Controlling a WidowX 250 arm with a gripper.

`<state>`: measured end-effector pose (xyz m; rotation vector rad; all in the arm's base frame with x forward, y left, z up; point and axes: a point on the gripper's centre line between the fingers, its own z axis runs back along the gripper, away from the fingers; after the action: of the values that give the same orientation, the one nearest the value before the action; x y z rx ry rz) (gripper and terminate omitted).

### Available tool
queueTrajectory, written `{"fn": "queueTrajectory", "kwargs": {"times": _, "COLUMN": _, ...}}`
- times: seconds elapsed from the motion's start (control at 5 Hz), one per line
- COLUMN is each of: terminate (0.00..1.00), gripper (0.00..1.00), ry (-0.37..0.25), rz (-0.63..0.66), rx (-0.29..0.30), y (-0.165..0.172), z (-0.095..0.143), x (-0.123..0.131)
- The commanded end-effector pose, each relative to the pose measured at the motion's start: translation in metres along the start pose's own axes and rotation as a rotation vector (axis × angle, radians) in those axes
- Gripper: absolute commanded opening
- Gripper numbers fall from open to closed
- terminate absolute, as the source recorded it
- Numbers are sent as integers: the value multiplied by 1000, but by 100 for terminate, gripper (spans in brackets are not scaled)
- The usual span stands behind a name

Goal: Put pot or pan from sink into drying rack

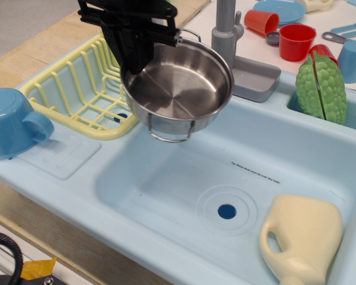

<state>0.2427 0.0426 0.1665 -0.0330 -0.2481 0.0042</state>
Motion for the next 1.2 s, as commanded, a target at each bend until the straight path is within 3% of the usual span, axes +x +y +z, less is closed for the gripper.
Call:
{"fn": "queueTrajectory", "kwargs": {"times": 0.0, "terminate": 0, "gripper": 0, "ry": -108, "rz": 39, "rx": 3, "y": 54, "z": 17, "x": -1}}
{"fn": "queueTrajectory", "kwargs": {"times": 0.4, "terminate": 0, "gripper": 0, "ry": -149, "rz": 88, "rx": -47, "y": 106, "z": 2, "x": 2}}
{"fn": "queueTrajectory", "kwargs": {"times": 0.8, "terminate": 0, "gripper": 0, "ry": -145, "rz": 99, "rx": -104, "y": 116, "z": -20, "x": 22}}
{"fn": "queueTrajectory", "kwargs": {"times": 1.0, "terminate": 0, "gripper": 100, "ry": -145, "rz": 99, "rx": -104, "y": 116, "z": -20, "x": 22}}
